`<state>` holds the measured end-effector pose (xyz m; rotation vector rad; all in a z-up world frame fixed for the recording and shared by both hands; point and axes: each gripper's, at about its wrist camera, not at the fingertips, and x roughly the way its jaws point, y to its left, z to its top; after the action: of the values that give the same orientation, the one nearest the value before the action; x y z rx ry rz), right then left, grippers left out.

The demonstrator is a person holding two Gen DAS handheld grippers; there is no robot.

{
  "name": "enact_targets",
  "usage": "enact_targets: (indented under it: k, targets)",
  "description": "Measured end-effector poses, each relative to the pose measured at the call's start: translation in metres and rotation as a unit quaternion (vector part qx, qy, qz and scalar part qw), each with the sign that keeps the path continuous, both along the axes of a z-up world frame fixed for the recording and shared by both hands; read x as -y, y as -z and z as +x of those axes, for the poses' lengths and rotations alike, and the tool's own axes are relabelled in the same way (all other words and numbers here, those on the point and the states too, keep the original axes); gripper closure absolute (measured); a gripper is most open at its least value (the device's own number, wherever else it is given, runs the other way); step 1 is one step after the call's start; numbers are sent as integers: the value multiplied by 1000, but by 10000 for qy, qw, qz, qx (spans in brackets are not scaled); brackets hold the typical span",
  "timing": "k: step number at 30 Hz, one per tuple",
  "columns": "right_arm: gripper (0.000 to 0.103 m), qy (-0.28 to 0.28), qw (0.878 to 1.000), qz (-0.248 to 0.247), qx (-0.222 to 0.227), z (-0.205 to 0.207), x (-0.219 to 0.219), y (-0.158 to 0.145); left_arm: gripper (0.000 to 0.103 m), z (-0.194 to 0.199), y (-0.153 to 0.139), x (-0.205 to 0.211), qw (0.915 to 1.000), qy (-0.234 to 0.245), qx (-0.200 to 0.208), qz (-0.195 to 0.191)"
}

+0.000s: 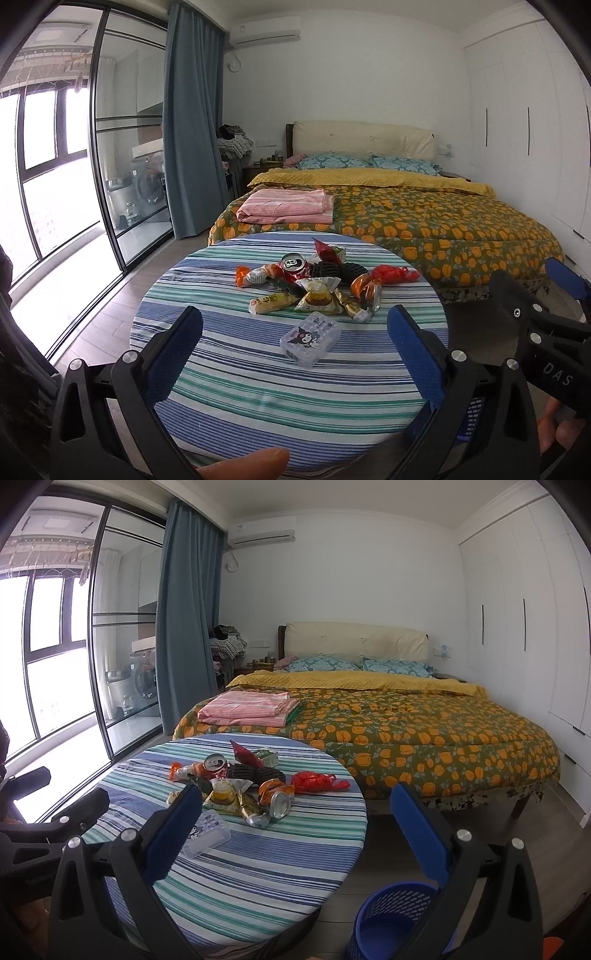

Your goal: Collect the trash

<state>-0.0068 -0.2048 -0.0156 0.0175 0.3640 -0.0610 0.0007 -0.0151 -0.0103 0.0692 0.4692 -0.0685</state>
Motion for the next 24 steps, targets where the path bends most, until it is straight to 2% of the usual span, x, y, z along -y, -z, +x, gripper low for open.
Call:
enact_targets:
  k: [7, 11, 19, 24]
  targets:
    - [4, 148, 9999, -3, -52, 3, 2, 1, 4, 2, 5, 7, 9995, 180, -22, 273]
    - [4, 205, 9998, 22, -72, 4, 5, 3, 4, 8, 14, 10, 9985, 278, -234, 413]
    - [5, 230, 9996, 55, -143, 7, 14, 10, 4, 29, 40, -11, 9971, 185, -716, 187]
    - [5, 194, 9994, 40, -270, 12, 18, 21, 4, 55, 71, -27, 9932, 249, -1130, -90]
